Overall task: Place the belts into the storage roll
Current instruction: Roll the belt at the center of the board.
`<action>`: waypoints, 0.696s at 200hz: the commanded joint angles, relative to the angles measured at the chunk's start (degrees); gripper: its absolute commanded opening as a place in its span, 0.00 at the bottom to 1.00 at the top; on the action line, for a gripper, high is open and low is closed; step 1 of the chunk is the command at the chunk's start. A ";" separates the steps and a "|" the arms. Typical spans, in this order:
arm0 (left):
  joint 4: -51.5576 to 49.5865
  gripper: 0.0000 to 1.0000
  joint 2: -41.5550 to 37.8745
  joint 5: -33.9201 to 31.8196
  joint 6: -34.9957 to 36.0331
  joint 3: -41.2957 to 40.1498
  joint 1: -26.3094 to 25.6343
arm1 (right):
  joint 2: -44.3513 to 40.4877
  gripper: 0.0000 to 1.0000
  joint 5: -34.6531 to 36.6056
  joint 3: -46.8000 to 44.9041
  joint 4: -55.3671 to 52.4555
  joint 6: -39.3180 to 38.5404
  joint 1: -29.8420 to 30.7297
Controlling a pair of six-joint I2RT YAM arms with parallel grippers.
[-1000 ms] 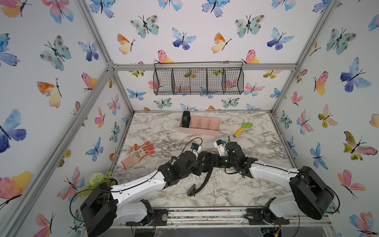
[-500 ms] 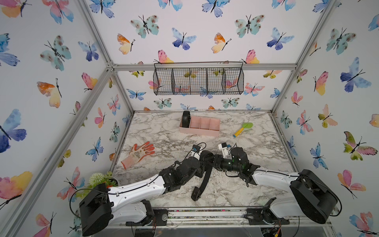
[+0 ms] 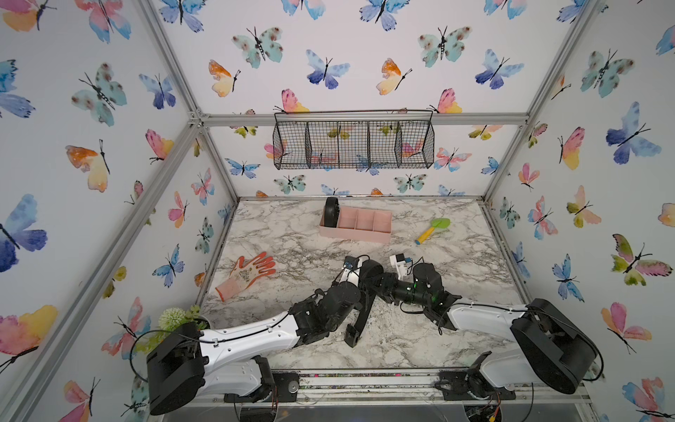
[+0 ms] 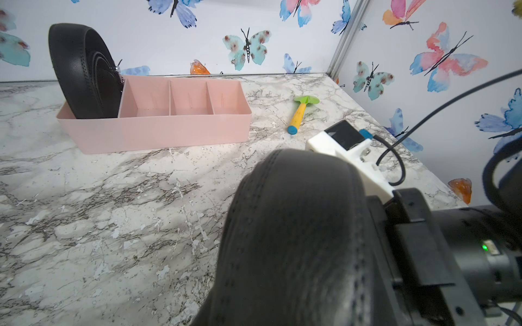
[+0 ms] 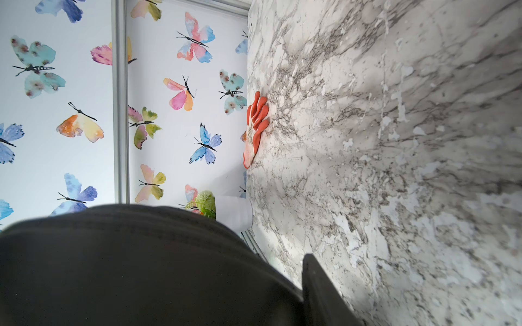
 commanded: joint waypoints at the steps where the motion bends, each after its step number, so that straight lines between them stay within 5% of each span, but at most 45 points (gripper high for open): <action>1: 7.76 0.06 0.95 -4.16 0.59 -0.51 -1.03 | 1.24 0.38 -2.92 -1.20 5.40 3.16 0.67; 48: 10.82 0.06 1.94 -7.79 0.60 -2.29 -3.57 | 1.53 0.18 -2.99 -1.66 7.95 4.78 0.71; 63: 10.34 0.08 1.56 -8.77 0.09 -2.99 -4.27 | 1.45 0.03 -2.48 -1.57 7.55 4.43 0.71; 109: 4.12 0.65 -2.33 -6.61 -1.93 -2.23 -4.40 | -0.17 0.03 -0.16 4.06 -8.23 -8.68 0.74; 139: -2.66 0.90 -4.28 -3.78 -0.60 2.06 -3.48 | -2.03 0.03 5.20 10.92 -24.97 -21.08 0.71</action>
